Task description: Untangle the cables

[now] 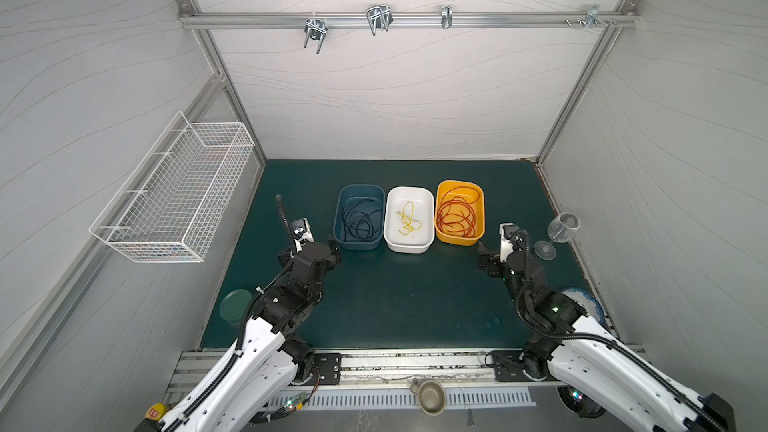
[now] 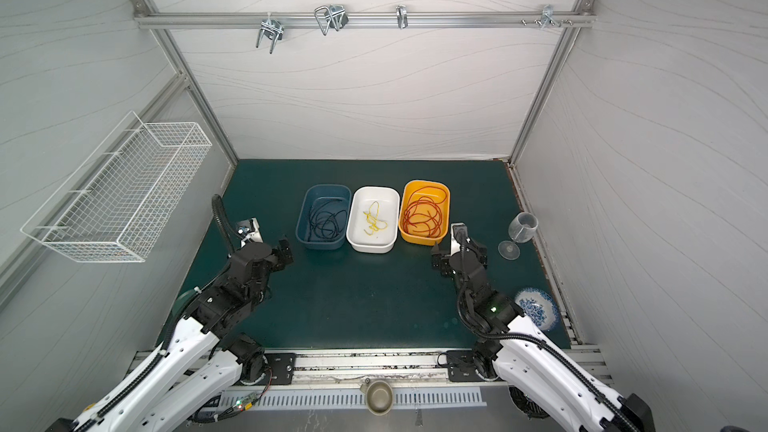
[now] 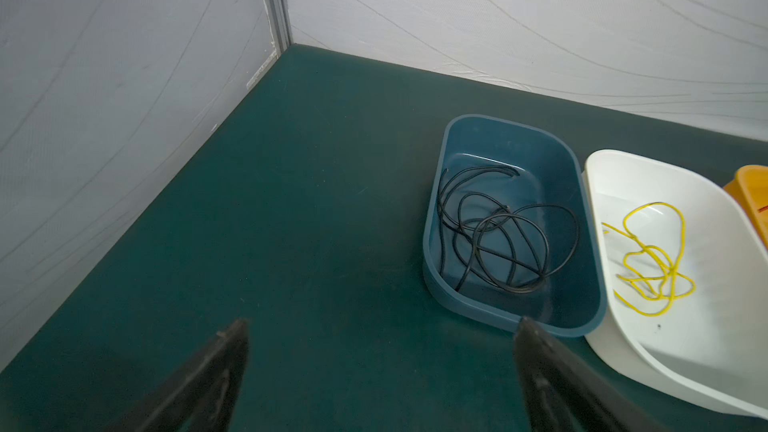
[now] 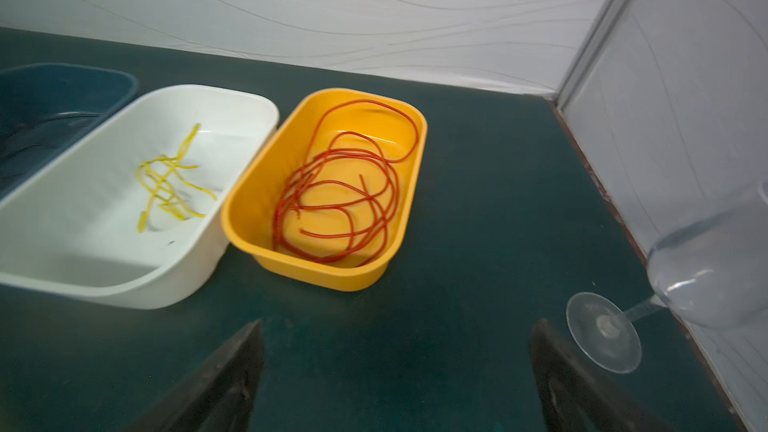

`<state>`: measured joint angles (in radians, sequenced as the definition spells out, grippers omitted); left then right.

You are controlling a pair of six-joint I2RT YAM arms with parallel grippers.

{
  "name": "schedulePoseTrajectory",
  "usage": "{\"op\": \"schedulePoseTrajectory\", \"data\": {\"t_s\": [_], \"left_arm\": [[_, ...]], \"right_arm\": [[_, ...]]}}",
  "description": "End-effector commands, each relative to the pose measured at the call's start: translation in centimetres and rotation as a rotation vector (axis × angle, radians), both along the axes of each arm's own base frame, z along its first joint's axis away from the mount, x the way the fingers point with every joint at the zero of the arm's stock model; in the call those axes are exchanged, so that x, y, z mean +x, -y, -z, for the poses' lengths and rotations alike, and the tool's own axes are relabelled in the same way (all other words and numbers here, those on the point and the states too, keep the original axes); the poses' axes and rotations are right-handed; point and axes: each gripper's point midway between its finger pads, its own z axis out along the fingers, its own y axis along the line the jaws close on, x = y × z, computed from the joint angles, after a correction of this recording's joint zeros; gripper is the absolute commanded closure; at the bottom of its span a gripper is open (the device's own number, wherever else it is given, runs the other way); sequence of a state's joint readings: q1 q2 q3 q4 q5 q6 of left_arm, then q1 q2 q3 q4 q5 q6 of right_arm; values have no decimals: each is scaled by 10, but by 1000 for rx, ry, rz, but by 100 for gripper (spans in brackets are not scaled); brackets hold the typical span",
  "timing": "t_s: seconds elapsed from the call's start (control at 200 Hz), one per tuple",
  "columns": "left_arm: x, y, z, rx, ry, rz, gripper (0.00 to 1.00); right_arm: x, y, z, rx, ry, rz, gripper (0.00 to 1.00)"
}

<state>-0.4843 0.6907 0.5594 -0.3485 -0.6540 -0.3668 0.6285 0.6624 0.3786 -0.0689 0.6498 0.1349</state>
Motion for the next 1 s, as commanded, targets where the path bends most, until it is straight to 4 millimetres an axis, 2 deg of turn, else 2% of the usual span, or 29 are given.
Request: {"op": "schedulePoseTrajectory", "data": {"t_s": [0.0, 0.215, 0.345, 0.495, 0.625, 0.775, 0.905, 0.975, 0.995], "left_arm": [[18, -3, -14, 28, 79, -33, 0], [40, -19, 9, 14, 47, -140, 0], [52, -30, 22, 94, 11, -193, 0], [61, -43, 38, 115, -23, -242, 0], [73, -48, 40, 109, -20, -238, 0], [85, -58, 39, 104, 11, -239, 0], [95, -56, 56, 173, -23, -136, 0], [94, -62, 70, 173, -33, -155, 0], [97, -64, 67, 152, 1, -167, 0]], "right_arm": [[15, 20, -11, 92, 82, 116, 1], [38, 51, 5, 143, 69, 258, 1], [52, 60, 5, 68, 90, 271, 1], [62, 75, 17, 120, 77, 307, 1], [71, 74, 26, 170, 60, 240, 1], [79, 83, 39, 213, 41, 223, 1], [87, 84, 38, 208, 61, 203, 1], [92, 83, 40, 201, 62, 199, 1], [93, 83, 41, 199, 63, 198, 1]]}}
